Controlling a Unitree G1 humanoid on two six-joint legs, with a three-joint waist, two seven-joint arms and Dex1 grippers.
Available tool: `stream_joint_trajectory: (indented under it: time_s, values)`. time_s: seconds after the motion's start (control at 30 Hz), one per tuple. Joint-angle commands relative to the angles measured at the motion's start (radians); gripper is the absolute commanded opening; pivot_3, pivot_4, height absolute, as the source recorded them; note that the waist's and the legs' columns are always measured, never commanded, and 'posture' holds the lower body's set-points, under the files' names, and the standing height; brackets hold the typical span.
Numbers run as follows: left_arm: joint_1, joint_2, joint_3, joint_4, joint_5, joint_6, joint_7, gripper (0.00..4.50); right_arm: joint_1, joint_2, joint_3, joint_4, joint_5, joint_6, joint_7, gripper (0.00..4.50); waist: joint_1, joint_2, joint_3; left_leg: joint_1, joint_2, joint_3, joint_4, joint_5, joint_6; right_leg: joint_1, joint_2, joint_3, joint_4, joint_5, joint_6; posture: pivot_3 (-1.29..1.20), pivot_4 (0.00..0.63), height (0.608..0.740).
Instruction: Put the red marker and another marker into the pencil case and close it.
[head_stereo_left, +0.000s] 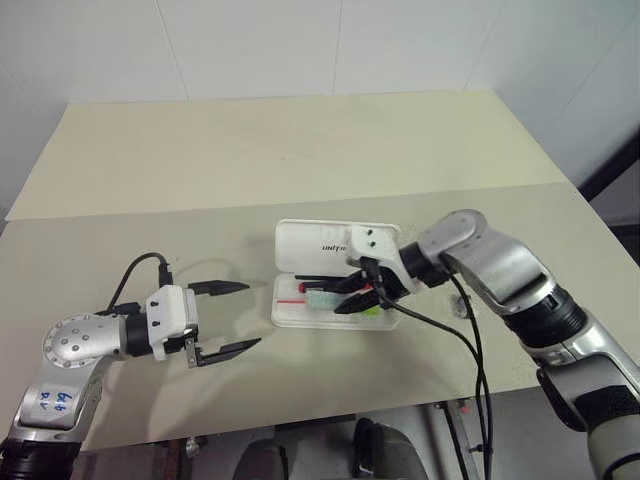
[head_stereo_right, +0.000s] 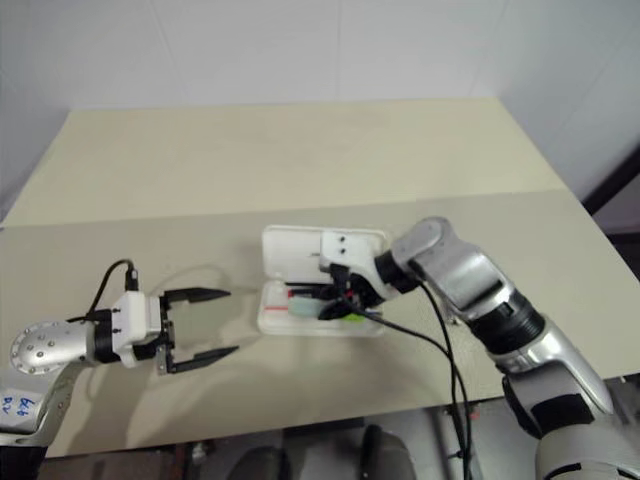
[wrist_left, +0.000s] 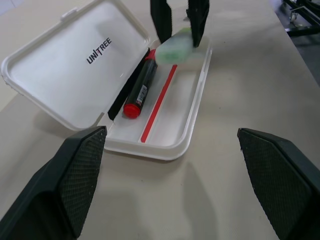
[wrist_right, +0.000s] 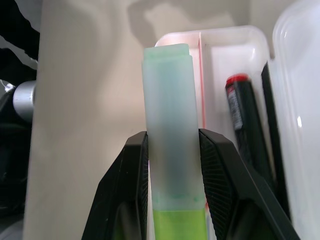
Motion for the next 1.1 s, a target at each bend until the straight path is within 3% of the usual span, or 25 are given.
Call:
stream_joint_trajectory:
  time_s: [0.03,0.57,0.97,1.0,1.1]
  values:
    - [0.007,0.007,0.007,-0.044,-0.004,0.001,0.013,4.50,-0.031,0.018,0.011,-0.023,0.002,0.015,0.000,1.13,0.001,0.000,0.000,0.000,0.000,0.000,0.000,0.000,0.000,0.000,0.000,0.000,0.000,0.000,0.000,0.00,0.150,0.740]
    - [0.007,0.012,0.015,-0.063,-0.006,0.021,0.034,4.50,-0.051,0.116,0.093,0.029,-0.062,0.029,-0.057,1.13,-0.001,-0.002,-0.001,-0.001,0.000,0.003,0.000,0.000,0.000,-0.004,0.000,0.000,0.001,0.000,0.000,0.00,0.150,0.740]
    - [0.000,0.012,0.014,-0.066,-0.006,0.030,0.040,4.50,-0.066,0.119,0.097,0.064,-0.090,0.000,-0.052,1.13,-0.002,-0.002,-0.001,-0.001,0.000,0.006,-0.001,0.000,0.000,-0.005,0.000,0.000,0.001,0.000,0.000,0.00,0.150,0.740]
    - [-0.003,0.012,0.013,-0.063,-0.005,0.030,0.040,4.50,-0.076,0.121,0.090,0.062,-0.080,0.006,-0.041,1.86,-0.002,-0.002,-0.001,-0.001,0.000,0.006,-0.001,0.000,0.000,-0.005,0.000,0.000,0.002,0.000,0.000,0.00,0.150,0.740]
    - [-0.011,0.011,0.008,-0.056,-0.005,0.029,0.040,4.50,-0.091,0.140,0.067,0.063,-0.062,0.022,-0.045,2.78,-0.003,-0.002,-0.001,-0.001,0.000,0.006,-0.001,0.000,0.000,-0.005,0.000,0.000,0.002,0.000,0.000,0.00,0.150,0.740]
